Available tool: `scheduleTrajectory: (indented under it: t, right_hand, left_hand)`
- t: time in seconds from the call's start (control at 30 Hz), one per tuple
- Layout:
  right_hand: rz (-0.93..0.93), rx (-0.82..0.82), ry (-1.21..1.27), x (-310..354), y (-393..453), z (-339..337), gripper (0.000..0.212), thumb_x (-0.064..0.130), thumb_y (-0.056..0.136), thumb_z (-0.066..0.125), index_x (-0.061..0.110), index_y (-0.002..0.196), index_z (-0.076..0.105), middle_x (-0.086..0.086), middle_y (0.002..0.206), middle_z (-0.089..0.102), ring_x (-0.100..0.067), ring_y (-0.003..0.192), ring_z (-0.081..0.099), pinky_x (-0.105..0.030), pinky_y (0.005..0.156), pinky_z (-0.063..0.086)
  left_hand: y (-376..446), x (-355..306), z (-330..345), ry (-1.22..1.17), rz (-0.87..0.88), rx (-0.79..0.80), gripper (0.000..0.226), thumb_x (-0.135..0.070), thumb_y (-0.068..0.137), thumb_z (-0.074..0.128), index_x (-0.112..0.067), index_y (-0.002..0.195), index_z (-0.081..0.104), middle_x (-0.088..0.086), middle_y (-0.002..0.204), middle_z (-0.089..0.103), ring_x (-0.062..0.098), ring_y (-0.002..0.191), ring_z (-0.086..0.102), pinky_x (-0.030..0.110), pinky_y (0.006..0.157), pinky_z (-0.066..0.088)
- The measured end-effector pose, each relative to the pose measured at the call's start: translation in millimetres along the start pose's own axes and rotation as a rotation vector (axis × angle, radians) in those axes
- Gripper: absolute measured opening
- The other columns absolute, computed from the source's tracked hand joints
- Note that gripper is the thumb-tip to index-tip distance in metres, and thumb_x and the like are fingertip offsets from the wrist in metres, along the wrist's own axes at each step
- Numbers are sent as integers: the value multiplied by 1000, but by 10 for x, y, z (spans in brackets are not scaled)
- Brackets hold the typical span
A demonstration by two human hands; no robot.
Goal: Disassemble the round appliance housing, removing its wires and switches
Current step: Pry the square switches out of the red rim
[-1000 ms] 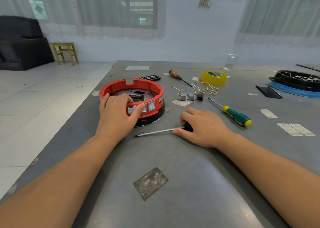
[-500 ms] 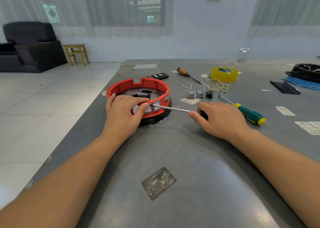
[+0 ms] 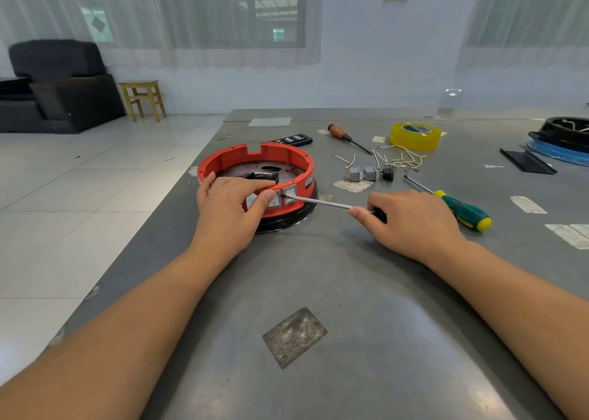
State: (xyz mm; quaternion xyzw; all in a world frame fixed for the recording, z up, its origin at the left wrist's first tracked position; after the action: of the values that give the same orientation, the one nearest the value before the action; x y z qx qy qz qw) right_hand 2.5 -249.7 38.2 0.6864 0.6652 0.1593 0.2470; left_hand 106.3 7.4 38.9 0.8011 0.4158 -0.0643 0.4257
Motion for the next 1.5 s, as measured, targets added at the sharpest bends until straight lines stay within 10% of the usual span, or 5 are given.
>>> scheduleTrajectory:
  t: [0.73,1.07,1.5]
  right_hand:
    - [11,22,-171,98,294,172,56,73,96,29,27,74,53,6,65,51,-16,60,49,-25,46,27]
    - [161,-64,-92,37,631,351,52,48,104,39,13,84,72,-9,79,65,-31,80,60,-41,82,45]
    - [131,-16,-48,48,536,325,45,61,100,38,23,81,51,-3,79,60,-28,84,59,-42,85,46]
  left_hand:
    - [0,-95,62,14,11,96,25,-32,107,55,-35,130,63,-5,112,64,24,129,45,45,127,0]
    - [-39,-117,51,-111,45,139,21,-29,105,60,-46,113,53,-13,109,60,17,125,43,49,128,0]
    - [-46,-78,-4,-128,71,79,12,-28,99,71,-39,101,67,-28,91,54,13,107,50,46,128,7]
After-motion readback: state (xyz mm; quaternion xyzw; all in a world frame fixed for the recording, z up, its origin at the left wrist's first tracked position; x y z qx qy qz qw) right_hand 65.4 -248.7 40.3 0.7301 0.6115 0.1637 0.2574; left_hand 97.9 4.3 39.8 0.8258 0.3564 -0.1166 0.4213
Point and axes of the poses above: each hand's wrist, its own y-axis towards the middle knuckle, its own z-axis out of the palm, x = y × z, the point moved 8 cm from there along y, towards the middle knuckle
